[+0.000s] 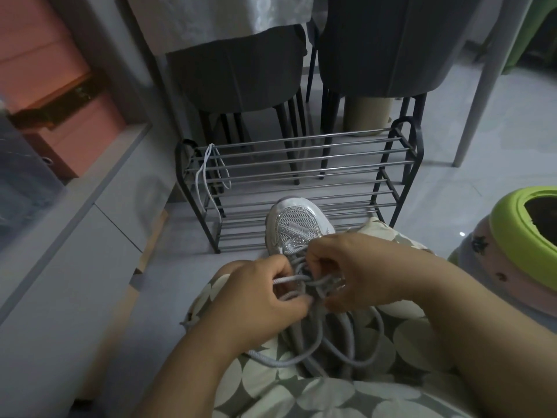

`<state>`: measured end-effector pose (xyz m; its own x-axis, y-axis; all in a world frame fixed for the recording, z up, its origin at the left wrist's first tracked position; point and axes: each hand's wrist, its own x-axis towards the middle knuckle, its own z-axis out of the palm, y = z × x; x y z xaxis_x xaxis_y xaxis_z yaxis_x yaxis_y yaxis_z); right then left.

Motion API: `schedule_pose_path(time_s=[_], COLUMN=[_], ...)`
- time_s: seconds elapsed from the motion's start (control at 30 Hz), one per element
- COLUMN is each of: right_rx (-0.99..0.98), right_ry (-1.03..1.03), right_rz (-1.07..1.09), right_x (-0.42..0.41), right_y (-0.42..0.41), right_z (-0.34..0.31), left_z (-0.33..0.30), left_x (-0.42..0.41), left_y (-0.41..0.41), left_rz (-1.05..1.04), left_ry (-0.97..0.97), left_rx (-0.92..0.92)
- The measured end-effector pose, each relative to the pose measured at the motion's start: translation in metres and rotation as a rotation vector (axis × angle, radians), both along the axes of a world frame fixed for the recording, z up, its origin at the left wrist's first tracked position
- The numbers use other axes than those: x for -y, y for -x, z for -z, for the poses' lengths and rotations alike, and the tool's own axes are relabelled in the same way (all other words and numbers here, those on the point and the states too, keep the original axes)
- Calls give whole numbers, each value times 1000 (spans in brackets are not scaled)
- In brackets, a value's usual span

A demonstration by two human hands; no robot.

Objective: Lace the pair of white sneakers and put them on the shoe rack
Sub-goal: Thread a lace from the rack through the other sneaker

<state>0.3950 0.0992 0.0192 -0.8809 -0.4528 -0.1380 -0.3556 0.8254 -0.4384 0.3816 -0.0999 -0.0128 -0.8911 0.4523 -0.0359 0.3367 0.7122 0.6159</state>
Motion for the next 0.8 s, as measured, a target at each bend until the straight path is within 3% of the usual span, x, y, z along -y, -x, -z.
schedule_pose_path(time_s=[0.23,0.47,0.8], right_rx=[-45,77,51], right_ry=[15,204,314], right_rz=[103,187,164], right_x=[1,-27,-24], right_y=[-5,-4,5], right_z=[9,15,8], left_z=[2,6,-2], left_x=[2,21,24], left_y=[-7,-6,0], left_rz=[-85,-153,-215], left_ry=[6,-194,-307], left_rx=[-104,46,7])
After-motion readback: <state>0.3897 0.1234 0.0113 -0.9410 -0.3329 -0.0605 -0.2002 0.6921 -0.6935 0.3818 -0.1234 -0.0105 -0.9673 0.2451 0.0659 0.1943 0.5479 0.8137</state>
